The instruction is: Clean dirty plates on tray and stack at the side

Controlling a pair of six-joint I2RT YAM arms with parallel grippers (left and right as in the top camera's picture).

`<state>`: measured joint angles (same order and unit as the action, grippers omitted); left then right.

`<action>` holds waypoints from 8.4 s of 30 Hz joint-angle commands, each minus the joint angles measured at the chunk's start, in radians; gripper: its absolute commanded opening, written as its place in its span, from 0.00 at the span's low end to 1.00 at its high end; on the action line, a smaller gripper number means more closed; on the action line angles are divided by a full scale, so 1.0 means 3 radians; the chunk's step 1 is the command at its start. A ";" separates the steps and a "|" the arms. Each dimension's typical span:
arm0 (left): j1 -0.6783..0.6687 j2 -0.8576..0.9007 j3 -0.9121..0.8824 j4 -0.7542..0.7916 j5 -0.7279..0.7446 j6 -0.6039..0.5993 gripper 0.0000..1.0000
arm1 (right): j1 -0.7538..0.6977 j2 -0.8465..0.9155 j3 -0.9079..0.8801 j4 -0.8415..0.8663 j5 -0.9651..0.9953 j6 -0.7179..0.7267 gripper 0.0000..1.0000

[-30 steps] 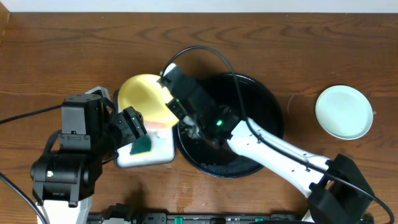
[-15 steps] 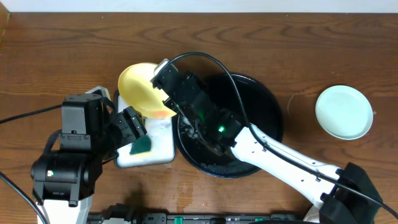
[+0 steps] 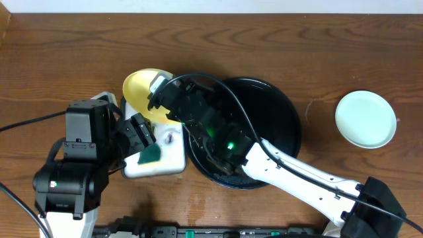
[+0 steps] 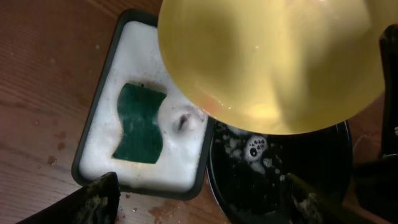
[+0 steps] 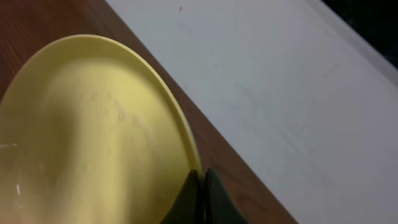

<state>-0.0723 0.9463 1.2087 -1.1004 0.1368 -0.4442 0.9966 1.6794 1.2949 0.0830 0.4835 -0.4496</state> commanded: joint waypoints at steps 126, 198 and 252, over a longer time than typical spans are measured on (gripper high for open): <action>0.0015 0.0000 0.0067 -0.0011 0.0031 0.0020 0.83 | -0.5165 -0.1012 0.0060 -0.3193 -0.3793 0.2232 0.51; 0.0015 0.0000 0.0067 -0.0011 0.0031 0.0020 0.83 | -0.2955 -0.5572 -0.4298 -0.0469 -0.2238 0.1069 0.99; 0.0148 -0.3150 -0.4017 0.4047 -0.0284 0.1043 0.84 | -0.2955 -0.5570 -0.4298 -0.0468 -0.2238 0.1069 0.99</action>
<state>-0.0334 0.0109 0.0059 0.1017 0.0494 -0.1520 0.1154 0.0120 0.0071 -0.0544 -0.1894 -0.1249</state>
